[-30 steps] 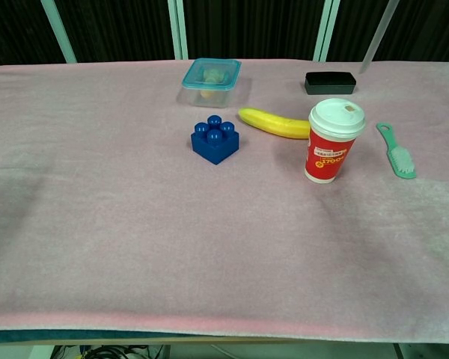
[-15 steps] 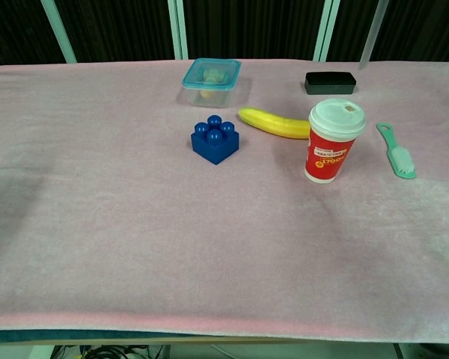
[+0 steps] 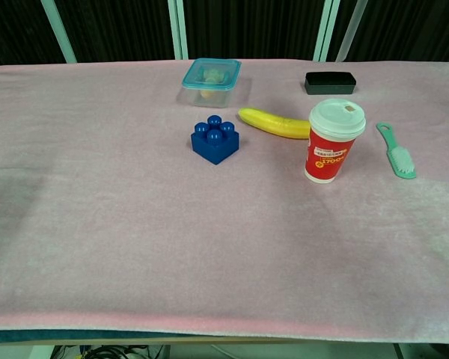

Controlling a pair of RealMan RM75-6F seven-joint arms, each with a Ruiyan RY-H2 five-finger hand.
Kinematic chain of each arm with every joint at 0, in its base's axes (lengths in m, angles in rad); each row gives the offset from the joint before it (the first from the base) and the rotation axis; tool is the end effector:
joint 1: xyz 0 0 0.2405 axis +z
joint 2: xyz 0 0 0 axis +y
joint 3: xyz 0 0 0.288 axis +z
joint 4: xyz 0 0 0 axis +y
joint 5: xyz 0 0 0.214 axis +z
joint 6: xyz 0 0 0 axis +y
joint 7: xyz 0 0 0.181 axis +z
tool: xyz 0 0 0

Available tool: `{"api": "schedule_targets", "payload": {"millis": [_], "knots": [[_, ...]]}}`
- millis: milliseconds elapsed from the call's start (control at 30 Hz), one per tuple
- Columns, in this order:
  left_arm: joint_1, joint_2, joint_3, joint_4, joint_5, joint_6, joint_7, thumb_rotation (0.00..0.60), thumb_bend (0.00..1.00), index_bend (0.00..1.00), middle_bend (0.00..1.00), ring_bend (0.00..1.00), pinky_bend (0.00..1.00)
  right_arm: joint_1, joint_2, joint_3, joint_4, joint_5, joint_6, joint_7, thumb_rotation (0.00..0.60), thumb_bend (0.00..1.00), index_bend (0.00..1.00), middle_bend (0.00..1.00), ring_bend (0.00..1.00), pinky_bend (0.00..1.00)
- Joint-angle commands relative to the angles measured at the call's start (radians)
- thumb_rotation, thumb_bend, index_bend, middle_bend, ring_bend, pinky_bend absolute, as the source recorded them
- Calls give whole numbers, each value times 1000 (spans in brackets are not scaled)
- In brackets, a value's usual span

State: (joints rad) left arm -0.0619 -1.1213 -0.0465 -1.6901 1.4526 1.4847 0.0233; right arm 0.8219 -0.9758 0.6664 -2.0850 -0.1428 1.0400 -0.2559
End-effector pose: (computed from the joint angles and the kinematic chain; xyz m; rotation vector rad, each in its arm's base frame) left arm -0.3378 0.2109 0.1631 -1.3206 -0.9855 -0.9065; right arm -0.0832 -0.4257 0.1818 1.1686 -1.6026 1.2339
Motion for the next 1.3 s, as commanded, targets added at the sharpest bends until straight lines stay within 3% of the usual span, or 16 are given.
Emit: {"api": "schedule_targets", "payload": {"millis": [33,600,1300], "knots": [[0,0,0,0,0,0,1,600,581,190,106,23,11,-1,23,-2,-19,21,-28,14,600,386,639,0,0,156],[-1,0,1,1,1,-1,0,600,581,190,106,23,11,43,42,-120,-15,22,-68,22,600,385,649,0,0,156],[-1,0,1,2,2,-2,1,600,581,190,106,23,11,71,50,-188,29,9,-67,41,600,386,651,0,0,156]]}}
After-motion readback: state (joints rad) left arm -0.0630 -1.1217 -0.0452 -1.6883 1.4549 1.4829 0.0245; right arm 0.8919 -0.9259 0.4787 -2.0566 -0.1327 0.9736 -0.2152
